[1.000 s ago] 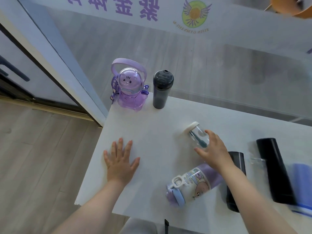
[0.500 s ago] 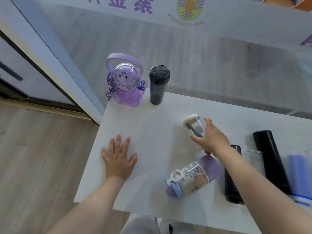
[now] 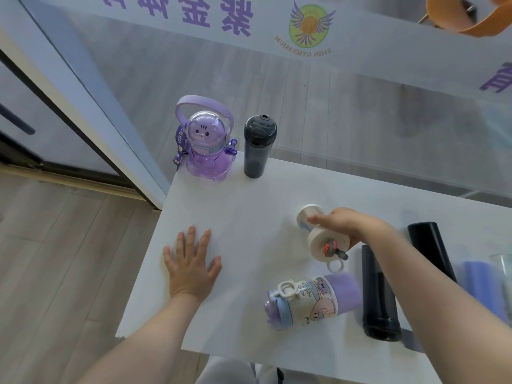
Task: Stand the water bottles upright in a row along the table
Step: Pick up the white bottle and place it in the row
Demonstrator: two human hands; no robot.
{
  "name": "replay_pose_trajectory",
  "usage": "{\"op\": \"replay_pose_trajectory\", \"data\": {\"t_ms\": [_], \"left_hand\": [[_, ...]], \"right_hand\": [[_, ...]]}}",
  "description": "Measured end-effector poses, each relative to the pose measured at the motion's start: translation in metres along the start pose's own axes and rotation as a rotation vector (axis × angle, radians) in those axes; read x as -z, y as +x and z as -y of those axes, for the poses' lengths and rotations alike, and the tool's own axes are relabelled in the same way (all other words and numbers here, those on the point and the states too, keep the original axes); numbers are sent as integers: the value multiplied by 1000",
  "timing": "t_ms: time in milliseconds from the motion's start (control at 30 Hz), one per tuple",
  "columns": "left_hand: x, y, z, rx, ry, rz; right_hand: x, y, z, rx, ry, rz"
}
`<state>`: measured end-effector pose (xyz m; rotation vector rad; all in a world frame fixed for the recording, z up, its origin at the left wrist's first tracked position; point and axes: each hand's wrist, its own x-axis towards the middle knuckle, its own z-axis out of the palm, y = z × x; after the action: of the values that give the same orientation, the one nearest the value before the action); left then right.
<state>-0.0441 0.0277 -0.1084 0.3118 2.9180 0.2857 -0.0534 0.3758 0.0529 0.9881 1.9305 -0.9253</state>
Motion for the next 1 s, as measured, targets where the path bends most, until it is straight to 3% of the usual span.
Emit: {"op": "replay_pose_trajectory", "data": {"t_ms": [333, 700, 833, 1000], "left_hand": [[2, -1, -2, 5, -29, 2], [5, -1, -3, 2, -17, 0], [5, 0, -3, 14, -19, 10], [7, 0, -3, 15, -24, 22]], "right_hand": [[36, 5, 23, -161, 178, 378], [55, 13, 12, -113, 323, 403], [61, 19, 10, -99, 183, 408], [72, 24, 11, -93, 106, 91]]}}
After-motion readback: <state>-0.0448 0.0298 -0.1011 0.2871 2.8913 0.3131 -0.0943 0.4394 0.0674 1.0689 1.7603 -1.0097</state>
